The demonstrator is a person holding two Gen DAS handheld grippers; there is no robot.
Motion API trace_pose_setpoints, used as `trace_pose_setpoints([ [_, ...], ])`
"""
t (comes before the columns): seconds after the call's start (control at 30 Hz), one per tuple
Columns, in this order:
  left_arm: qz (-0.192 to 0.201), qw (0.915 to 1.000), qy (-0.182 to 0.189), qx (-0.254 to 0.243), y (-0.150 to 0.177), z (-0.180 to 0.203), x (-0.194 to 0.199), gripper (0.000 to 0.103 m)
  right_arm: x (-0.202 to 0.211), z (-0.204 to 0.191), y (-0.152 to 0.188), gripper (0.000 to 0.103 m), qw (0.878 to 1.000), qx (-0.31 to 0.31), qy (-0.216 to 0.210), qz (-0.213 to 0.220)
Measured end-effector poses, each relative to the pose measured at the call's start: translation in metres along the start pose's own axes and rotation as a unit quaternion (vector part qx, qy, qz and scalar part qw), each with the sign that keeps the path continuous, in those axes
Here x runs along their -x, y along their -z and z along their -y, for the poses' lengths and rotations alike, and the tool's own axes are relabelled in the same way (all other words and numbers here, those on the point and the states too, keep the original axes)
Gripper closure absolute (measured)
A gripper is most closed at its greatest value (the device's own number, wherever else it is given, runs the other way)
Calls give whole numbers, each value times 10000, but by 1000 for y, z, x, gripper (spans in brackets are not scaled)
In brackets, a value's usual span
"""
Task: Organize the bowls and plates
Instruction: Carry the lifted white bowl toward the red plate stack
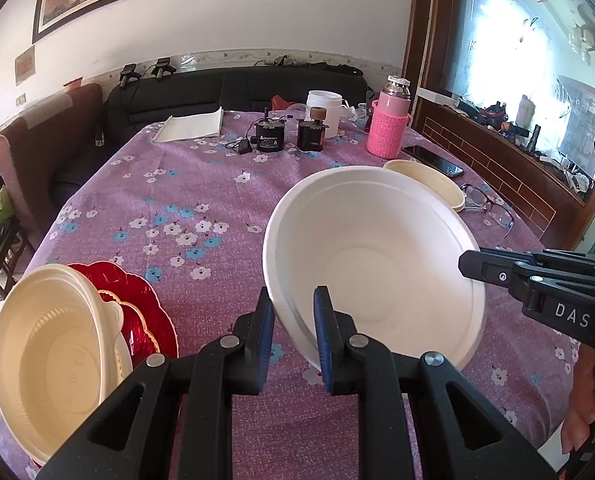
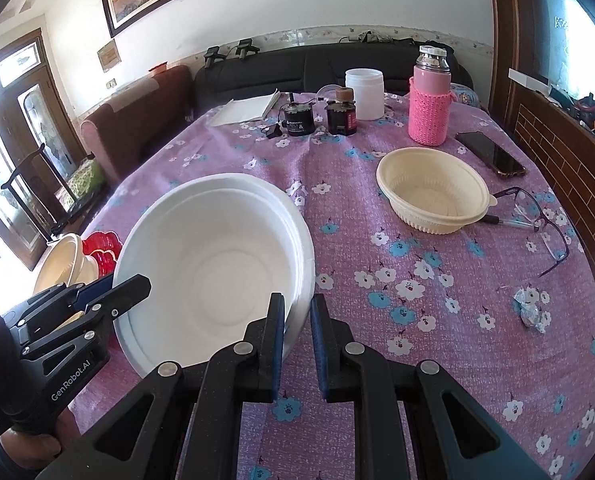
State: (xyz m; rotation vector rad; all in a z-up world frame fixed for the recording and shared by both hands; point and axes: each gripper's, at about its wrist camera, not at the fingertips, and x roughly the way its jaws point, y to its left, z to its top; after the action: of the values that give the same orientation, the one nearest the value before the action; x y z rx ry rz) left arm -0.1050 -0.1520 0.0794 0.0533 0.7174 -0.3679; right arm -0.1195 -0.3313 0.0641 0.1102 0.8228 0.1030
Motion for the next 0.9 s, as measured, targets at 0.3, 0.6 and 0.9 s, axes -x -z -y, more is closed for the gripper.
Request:
trace_pose_setpoints([
  [0.3, 243, 9996, -40, 116, -7, -12, 20, 85, 9, -15, -10, 88, 9998, 129, -78, 148],
  [0.6, 591, 9975, -208, 328, -9, -40, 63, 77, 22, -52, -25, 88, 9977, 480, -354, 327],
  [0.9, 721, 9924, -508, 856, 3, -101, 107, 77, 22, -115, -40, 88, 9899, 938, -1023, 279],
])
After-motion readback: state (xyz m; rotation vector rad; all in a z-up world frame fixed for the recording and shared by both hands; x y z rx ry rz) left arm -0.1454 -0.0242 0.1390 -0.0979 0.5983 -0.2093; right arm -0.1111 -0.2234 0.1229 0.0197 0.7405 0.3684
